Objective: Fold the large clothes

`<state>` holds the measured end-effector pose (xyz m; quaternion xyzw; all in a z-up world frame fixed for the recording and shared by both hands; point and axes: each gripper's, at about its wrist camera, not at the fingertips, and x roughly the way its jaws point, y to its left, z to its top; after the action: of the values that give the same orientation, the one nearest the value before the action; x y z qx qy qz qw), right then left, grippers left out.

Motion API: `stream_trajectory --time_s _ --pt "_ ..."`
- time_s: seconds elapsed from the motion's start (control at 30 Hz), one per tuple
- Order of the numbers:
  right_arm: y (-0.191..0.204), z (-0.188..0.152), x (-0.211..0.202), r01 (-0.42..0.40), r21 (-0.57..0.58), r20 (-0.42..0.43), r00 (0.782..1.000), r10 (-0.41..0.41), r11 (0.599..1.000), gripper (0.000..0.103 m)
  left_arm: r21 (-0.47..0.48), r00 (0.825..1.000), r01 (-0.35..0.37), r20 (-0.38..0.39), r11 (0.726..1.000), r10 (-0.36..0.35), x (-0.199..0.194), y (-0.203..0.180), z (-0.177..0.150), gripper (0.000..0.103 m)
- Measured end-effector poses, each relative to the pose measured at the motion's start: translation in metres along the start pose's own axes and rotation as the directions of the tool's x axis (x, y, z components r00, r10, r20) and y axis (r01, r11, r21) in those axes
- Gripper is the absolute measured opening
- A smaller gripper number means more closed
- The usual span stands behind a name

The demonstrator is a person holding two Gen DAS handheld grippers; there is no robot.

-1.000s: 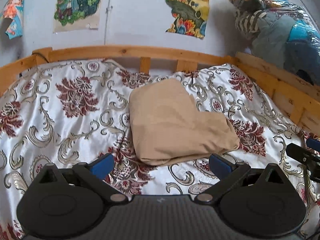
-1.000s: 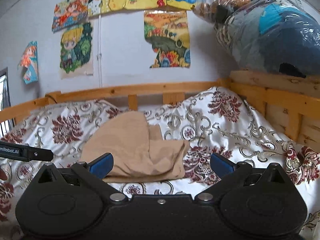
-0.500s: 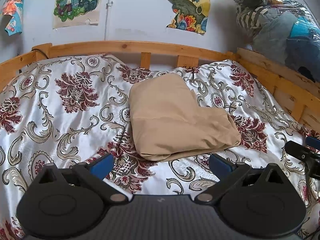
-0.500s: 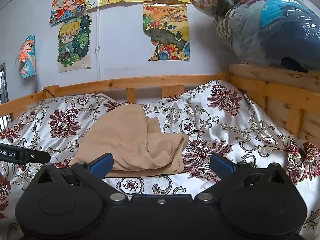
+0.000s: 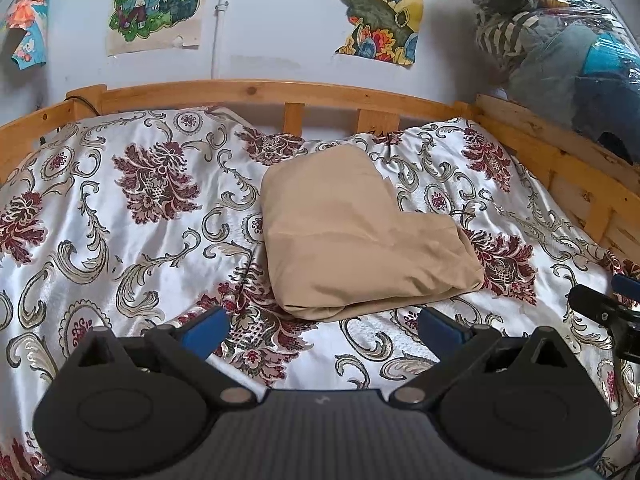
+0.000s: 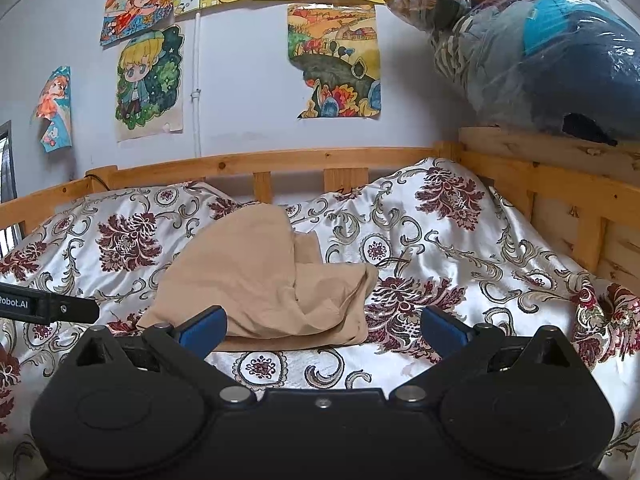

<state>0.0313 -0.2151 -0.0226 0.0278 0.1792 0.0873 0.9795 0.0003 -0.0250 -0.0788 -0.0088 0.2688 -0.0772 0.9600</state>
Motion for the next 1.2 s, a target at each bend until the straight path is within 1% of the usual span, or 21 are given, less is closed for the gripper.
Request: stream_trajectory --time_s 0.17,1.2 --pt "-0.0094 -0.002 0.0001 -0.005 -0.003 -0.006 1.0 0.005 1.0 0.102 0.006 1.0 -0.001 0.001 1.0 0.001 0.0005 -0.0018 -0.0003 0.102" --pt "-0.0112 -0.0036 0.0008 0.004 -0.007 -0.007 1.0 -0.004 1.0 0.102 0.019 1.0 -0.003 0.016 1.0 0.003 -0.0019 -0.0041 -0.001 0.102"
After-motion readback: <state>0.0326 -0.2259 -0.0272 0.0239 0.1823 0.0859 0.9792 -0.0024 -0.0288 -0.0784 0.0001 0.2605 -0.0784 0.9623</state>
